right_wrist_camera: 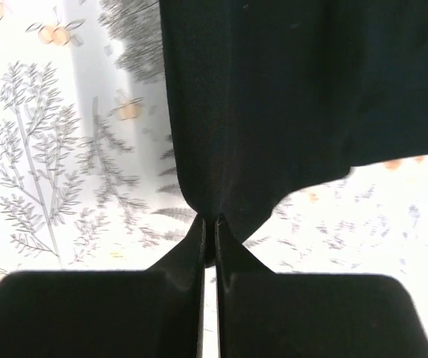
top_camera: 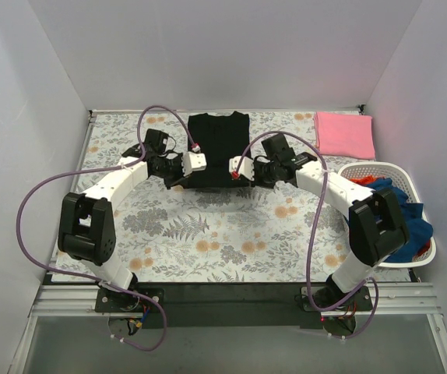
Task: Fold and stack the t-shirts
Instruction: Fold the tshirt
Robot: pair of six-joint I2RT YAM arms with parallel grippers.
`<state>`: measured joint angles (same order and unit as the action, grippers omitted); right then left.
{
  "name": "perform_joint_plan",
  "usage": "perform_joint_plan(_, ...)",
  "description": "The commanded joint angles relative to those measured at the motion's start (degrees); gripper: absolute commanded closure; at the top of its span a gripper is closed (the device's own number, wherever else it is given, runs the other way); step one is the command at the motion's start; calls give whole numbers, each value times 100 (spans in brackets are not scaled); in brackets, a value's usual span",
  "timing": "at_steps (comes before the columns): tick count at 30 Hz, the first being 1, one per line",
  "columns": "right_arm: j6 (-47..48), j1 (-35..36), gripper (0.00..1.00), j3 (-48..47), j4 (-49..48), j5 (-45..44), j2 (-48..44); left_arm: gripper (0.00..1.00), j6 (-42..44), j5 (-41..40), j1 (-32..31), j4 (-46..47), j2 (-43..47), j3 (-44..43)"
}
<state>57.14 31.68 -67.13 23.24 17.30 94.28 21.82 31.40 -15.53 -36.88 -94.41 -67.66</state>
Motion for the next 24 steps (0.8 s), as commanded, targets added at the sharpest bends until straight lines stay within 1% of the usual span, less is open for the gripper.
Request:
perform_joint_plan(1, -63, -109, 99, -607, 855, 10, -199, 100, -152, 165, 85, -494, 72, -510)
perform_joint_plan(2, -37, -118, 99, -799, 979, -7, -199, 100, -152, 165, 85, -539, 89, -572)
perform_joint_plan(5, 16, -110, 99, -942, 1365, -7, -304, 100, -117, 191, 85, -653, 291, -591)
perform_joint_plan(9, -54, -83, 99, -837, 1682, 72, -769, 100, -56, 305, 68, -995, 721, -494)
perform_joint_plan(11, -142, 13, 99, -705, 1823, 98, -963, 100, -38, 428, 24, -1285, 1099, -346)
perform_joint_plan(12, -168, 48, 99, -626, 1885, 89, -1216, 100, -38, 472, -29, -1452, 1239, -284)
perform_joint_plan(13, -203, 170, 99, -391, 1894, 98, -1376, 100, -47, 481, -64, -1540, 1380, -213)
perform_joint_plan(14, -273, 241, 99, -266, 1903, 133, -1560, 100, -64, 507, -90, -1585, 1738, -30)
perform_joint_plan(15, -300, 329, 99, -126, 1920, 142, -1901, 100, -99, 551, -117, -1716, 1898, 59)
perform_joint_plan(17, -466, 619, 99, 199, 1991, 125, -2228, 100, -99, 717, -161, -1953, 2433, 217)
perform_joint_plan(18, -528, 707, 99, 253, 2052, 142, -2491, 100, -126, 788, -187, -2085, 2619, 296)
perform_joint_plan(20, -799, 927, 99, 306, 2324, 186, -2730, 100, -274, 1095, -249, -2480, 2892, 315)
perform_joint_plan(21, -880, 980, 99, 289, 2412, 230, -2922, 100, -301, 1201, -266, -2812, 3154, 271)
perform_joint_plan(22, -950, 1102, 99, 236, 2622, 282, -3011, 100, -336, 1254, -275, -2955, 3244, 245)
perform_joint_plan(24, -1178, 1208, 99, 131, 2720, 335, -3213, 100, -415, 1229, -275, -3218, 3437, 174)
